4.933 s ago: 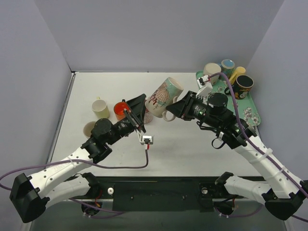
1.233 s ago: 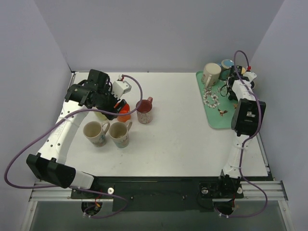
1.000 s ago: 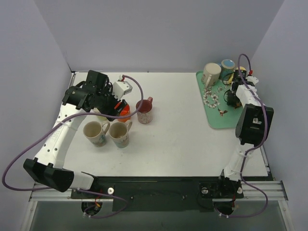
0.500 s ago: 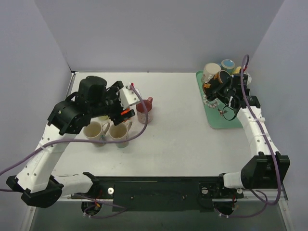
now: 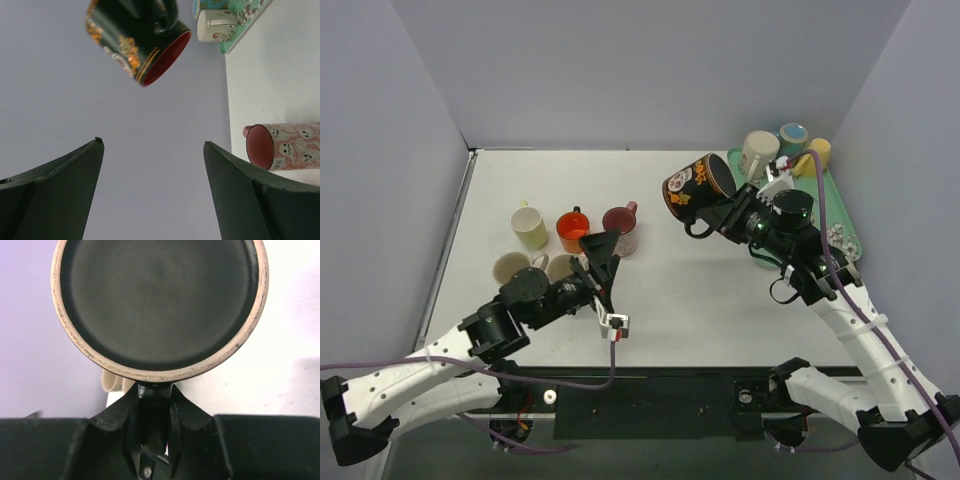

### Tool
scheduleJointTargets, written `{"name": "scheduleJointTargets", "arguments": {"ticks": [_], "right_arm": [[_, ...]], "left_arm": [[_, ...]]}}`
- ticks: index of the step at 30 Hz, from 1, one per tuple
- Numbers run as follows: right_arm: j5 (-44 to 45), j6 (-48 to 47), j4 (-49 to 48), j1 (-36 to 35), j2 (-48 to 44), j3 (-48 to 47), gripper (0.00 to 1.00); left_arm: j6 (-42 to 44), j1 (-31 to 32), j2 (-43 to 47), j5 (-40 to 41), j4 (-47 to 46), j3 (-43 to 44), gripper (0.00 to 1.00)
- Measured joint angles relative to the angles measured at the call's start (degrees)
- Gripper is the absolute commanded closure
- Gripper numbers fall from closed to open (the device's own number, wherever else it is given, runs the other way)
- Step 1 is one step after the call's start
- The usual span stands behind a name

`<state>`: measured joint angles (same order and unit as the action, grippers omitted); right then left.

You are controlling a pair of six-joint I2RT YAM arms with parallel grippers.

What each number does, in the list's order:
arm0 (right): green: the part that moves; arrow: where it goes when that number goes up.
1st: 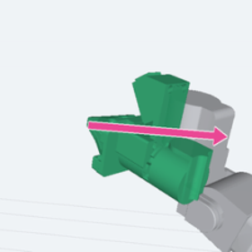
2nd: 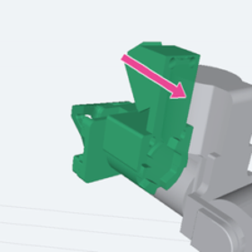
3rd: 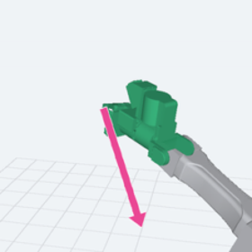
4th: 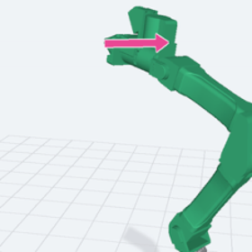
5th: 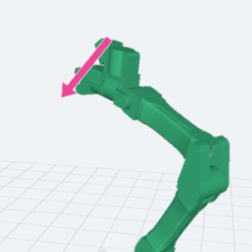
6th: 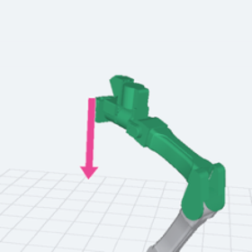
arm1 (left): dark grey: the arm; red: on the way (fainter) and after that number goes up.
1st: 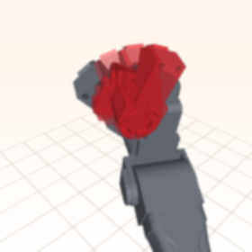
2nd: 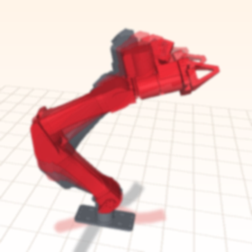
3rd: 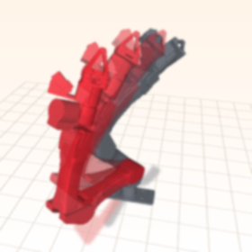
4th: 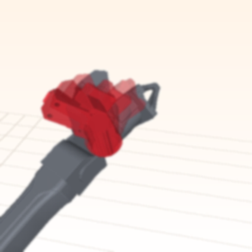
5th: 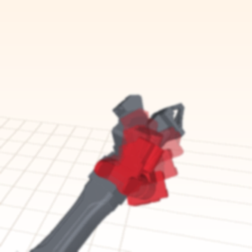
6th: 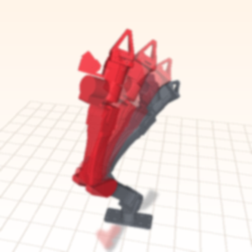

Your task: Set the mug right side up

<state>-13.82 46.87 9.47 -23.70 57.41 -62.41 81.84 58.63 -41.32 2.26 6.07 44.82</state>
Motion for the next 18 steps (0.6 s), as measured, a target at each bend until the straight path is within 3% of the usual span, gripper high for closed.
{"name": "scheduleJointTargets", "arguments": {"ticks": [3, 9, 18], "right_arm": [[0.07, 1.38, -0.92, -4.57, -2.23, 0.37, 1.00], [2.16, 1.51, -1.92, -12.94, -2.93, 0.42, 1.00], [4.15, 0.63, -1.95, -20.02, 0.31, 0.15, 1.00]], "left_arm": [[6.14, 0.17, -3.96, -0.13, -10.54, -5.68, 0.08], [13.07, 0.17, -7.80, 0.33, -26.62, -7.67, 0.08], [14.80, -0.31, -7.48, 3.26, -30.16, -7.63, 0.11]]}}
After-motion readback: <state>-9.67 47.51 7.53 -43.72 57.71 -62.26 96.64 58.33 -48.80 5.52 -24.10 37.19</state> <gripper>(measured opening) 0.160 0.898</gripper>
